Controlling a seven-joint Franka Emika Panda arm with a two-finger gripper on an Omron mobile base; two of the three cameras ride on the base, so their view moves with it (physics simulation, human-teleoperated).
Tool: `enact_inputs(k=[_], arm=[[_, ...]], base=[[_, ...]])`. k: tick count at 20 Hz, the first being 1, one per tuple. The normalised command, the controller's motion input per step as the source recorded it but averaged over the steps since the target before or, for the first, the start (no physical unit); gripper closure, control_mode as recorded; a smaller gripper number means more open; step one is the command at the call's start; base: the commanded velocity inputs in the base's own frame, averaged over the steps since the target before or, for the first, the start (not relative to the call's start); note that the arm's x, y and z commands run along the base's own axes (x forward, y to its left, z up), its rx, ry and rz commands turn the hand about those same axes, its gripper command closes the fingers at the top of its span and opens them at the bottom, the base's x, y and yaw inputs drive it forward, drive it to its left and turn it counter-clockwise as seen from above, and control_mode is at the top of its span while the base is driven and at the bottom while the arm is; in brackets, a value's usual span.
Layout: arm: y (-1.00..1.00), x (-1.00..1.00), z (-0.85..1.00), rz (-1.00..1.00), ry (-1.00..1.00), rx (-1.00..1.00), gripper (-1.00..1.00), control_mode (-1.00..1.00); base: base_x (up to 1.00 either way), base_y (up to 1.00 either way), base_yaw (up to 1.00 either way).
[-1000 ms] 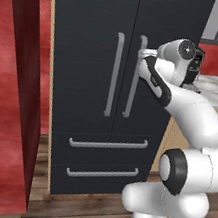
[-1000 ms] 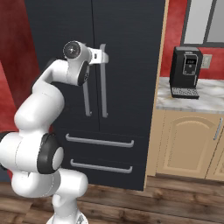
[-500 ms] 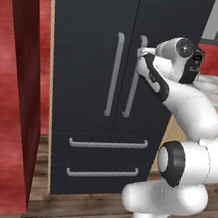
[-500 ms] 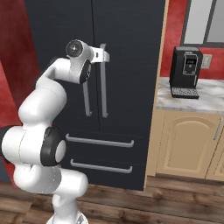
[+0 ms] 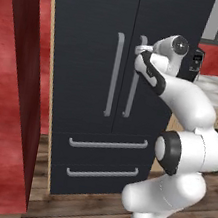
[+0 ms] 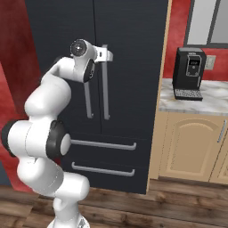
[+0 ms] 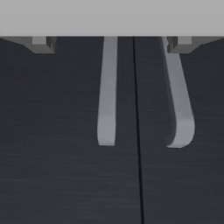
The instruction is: Retrieve the steak from the fridge and place it on the saucepan with marinade on the stove.
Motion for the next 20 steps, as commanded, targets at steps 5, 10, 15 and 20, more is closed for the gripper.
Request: enact_inputs(k=[5, 10, 15, 20], arm=[[0.00, 0.39, 0.00, 0.00, 0.00, 0.00, -1.00, -1.00], [-0.01, 0.18, 0.00, 0.00, 0.00, 0.00, -1.00, -1.00], [0.00, 0.14, -0.02, 0.00, 0.00, 0.00, -1.00, -1.00], [0.00, 0.19, -0.04, 0.00, 0.00, 0.00, -1.00, -1.00]], base=[[0.00, 0.00, 0.00], [0.00, 0.00, 0.00], [0.00, 0.00, 0.00], [0.00, 0.00, 0.00]])
